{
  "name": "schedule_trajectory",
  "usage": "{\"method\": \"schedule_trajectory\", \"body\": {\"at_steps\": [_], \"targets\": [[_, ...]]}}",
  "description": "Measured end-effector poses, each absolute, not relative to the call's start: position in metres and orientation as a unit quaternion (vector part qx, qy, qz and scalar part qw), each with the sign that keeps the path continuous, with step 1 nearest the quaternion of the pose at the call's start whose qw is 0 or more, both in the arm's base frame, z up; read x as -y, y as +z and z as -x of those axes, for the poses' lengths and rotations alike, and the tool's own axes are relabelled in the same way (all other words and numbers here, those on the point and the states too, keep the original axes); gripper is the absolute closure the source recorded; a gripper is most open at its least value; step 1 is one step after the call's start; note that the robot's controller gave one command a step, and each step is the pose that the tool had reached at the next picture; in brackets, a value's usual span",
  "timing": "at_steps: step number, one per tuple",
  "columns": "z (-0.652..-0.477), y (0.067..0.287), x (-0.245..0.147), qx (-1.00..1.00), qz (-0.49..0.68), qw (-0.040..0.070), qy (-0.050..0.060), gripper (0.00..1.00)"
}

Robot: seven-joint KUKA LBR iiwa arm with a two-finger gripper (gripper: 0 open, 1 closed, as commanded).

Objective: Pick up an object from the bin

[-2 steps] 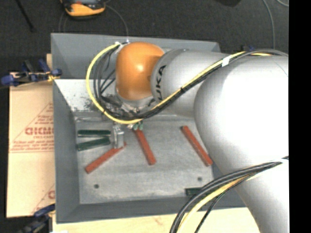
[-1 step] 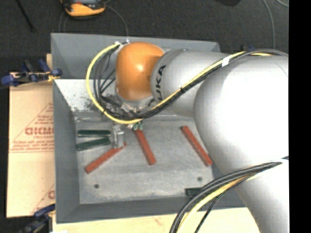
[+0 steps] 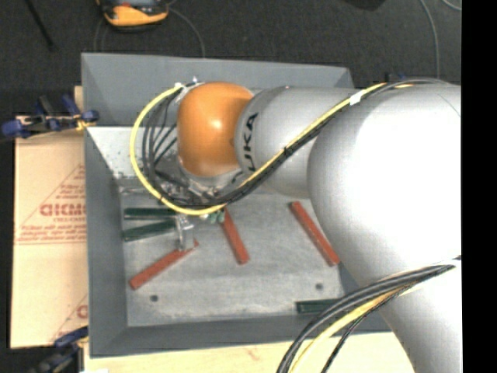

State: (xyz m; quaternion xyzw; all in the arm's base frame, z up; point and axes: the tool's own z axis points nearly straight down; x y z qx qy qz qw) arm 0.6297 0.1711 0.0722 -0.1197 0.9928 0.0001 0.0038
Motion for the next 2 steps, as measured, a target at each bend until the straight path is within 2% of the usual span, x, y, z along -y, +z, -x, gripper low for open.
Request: {"method": "schedule_trajectory", "body": {"at_steps": [1, 2], "targets": [[-0.6064, 0.0733, -0.1937, -0.965, 0.263, 0.004, 0.001, 1.00], [-0.6063, 0.0733, -0.1938, -0.965, 0.263, 0.004, 0.001, 1.00]]}}
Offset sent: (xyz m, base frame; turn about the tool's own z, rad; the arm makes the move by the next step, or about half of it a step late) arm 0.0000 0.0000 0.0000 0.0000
